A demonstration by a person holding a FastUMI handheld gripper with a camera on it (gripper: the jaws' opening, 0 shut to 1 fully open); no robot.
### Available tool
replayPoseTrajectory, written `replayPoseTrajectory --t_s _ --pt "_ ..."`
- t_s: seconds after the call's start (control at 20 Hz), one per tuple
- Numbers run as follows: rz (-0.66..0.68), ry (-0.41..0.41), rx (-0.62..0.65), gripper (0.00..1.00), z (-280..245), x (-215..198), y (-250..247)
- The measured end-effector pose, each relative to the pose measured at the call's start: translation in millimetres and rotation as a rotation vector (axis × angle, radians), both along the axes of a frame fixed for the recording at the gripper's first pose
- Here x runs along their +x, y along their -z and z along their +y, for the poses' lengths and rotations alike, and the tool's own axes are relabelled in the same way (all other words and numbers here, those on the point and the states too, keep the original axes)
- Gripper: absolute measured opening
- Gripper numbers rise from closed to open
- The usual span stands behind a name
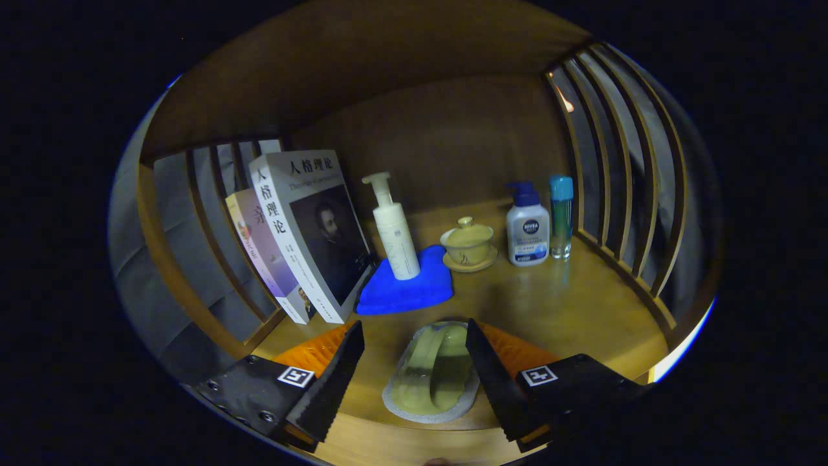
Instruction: Pull open the drawer, take out the items inside it, and place them on the countertop above the cabinet.
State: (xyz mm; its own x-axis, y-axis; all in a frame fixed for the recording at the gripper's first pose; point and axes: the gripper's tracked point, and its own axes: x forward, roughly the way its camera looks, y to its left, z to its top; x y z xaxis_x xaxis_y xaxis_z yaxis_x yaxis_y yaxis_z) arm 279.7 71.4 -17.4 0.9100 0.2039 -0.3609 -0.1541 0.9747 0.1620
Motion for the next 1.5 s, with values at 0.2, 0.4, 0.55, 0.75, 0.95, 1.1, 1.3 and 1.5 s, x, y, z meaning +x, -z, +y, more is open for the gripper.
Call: replayPoseTrajectory --t_s 0.2,0.4,0.55,0.75,0.95,1.1,1.3,1.5 --pt "-0.159 -0.009 -0.092 0.98 -5 -33 -38" --pt "-0.229 -0.046 -0.078 0.98 5 -88 -55" --pt "-0.252 -0.073 -0.062 0.98 7 -129 -52" --pt "-0.29 -0.056 -0.064 0.98 0 -173 -38" --pt "-0.343 -0.014 -0.109 0.98 -15 -204 -24" --pt "-0.395 0.006 -0.177 0.98 -21 -222 -22" --pt "-0.432 0.016 -0.205 0.98 -17 -249 -12" --pt "-0.39 0.002 -0.199 0.98 -8 -265 19"
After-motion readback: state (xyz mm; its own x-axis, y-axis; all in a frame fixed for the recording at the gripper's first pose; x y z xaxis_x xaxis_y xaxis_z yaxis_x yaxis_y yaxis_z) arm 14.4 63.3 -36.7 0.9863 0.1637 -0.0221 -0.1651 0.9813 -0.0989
